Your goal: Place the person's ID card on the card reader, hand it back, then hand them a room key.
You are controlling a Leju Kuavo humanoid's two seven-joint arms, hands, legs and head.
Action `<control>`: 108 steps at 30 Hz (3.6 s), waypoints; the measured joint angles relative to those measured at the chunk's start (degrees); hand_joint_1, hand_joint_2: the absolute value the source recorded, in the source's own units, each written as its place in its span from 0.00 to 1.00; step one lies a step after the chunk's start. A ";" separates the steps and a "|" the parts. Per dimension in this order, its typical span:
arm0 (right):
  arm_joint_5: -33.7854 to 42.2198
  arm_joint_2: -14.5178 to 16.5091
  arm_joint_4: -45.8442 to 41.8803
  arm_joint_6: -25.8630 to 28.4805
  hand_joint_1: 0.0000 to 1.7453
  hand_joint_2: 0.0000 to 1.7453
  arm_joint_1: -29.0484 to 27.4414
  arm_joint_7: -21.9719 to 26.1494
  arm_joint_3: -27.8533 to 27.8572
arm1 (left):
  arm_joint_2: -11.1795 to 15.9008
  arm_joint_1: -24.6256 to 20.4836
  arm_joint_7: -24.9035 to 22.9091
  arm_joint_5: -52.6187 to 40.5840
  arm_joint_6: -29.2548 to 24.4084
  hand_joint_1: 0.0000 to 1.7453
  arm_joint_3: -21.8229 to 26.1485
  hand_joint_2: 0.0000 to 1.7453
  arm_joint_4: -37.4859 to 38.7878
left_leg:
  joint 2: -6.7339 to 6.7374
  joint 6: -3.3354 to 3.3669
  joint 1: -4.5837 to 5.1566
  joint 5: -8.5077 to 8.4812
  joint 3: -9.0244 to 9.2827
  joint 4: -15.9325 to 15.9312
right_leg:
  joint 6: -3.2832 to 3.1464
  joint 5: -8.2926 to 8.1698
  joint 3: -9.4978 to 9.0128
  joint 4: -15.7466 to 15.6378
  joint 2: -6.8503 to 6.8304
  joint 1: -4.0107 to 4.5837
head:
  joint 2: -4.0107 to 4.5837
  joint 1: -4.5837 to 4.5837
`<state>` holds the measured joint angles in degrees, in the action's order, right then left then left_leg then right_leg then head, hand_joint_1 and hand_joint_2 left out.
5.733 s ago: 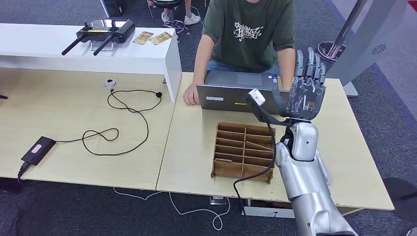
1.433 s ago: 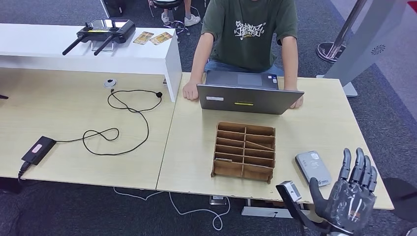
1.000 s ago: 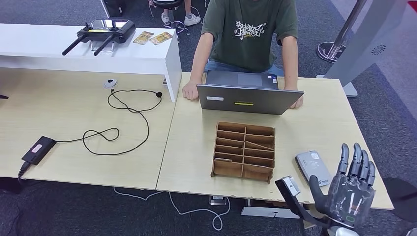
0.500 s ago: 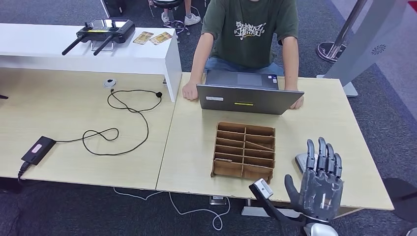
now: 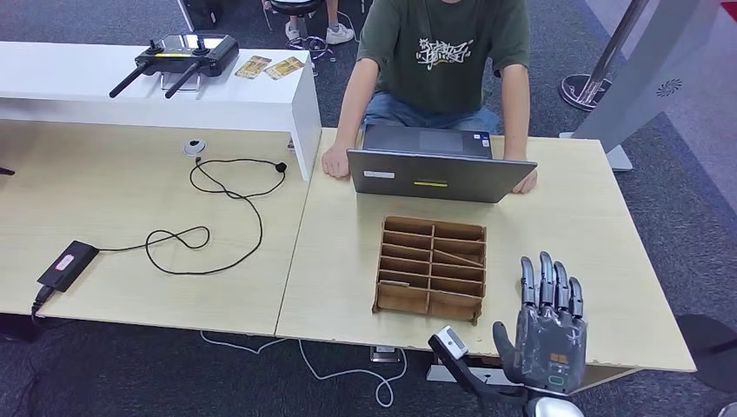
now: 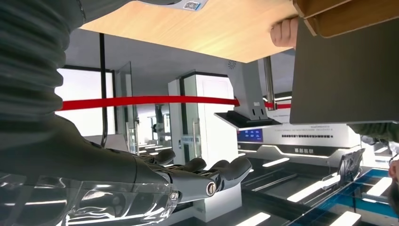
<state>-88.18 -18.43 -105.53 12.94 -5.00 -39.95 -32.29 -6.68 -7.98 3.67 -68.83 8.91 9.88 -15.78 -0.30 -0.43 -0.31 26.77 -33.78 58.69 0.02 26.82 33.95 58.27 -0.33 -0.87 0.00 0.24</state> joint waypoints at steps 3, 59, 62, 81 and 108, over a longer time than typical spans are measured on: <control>-0.01 0.00 0.00 -1.01 0.00 1.00 -0.20 0.00 -0.22 | 0.07 -0.08 0.00 -0.09 0.33 0.00 0.04 0.00 0.00 | 0.00 0.00 0.00 0.00 0.00 0.00 | 0.00 0.00 0.01 0.00 0.00 0.00 | 0.00 0.00; 0.01 18.37 4.03 -1.50 0.00 1.00 -7.72 16.94 8.21 | -1.04 -2.10 -0.72 -2.57 3.94 0.00 1.29 0.00 0.00 | 0.04 -0.01 -0.01 0.00 0.00 0.00 | -0.01 0.01 0.02 0.01 0.03 0.01 | 0.00 0.00; 0.01 19.45 4.64 -1.08 0.00 1.00 -7.70 18.14 9.07 | -1.18 -2.24 -0.75 -2.73 4.22 0.00 1.29 0.00 0.00 | 0.04 -0.01 -0.01 0.00 0.00 0.00 | -0.01 0.01 0.02 0.00 0.03 0.01 | 0.00 0.00; 0.60 25.23 16.40 6.72 0.00 1.00 -0.38 27.93 15.60 | -2.18 -3.56 -1.22 -4.11 6.47 0.00 1.18 0.00 0.00 | 0.05 -0.02 -0.01 -0.01 0.01 0.00 | -0.02 -0.01 0.01 0.02 0.05 0.01 | 0.00 0.00; 0.01 26.59 27.09 3.31 0.00 1.00 5.69 23.26 18.03 | -2.15 -4.41 -1.22 -4.68 7.62 0.00 1.16 0.00 0.00 | 0.05 -0.02 -0.01 -0.01 0.00 0.00 | -0.02 -0.01 0.02 0.01 0.04 0.01 | 0.00 0.01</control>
<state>-88.17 8.16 -78.44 16.25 0.68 -16.69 -14.26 -8.83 -12.38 2.45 -73.51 16.52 11.04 -15.78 -0.25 -0.44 -0.32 26.76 -33.78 58.69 0.00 26.81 33.97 58.29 -0.29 -0.86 0.00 0.25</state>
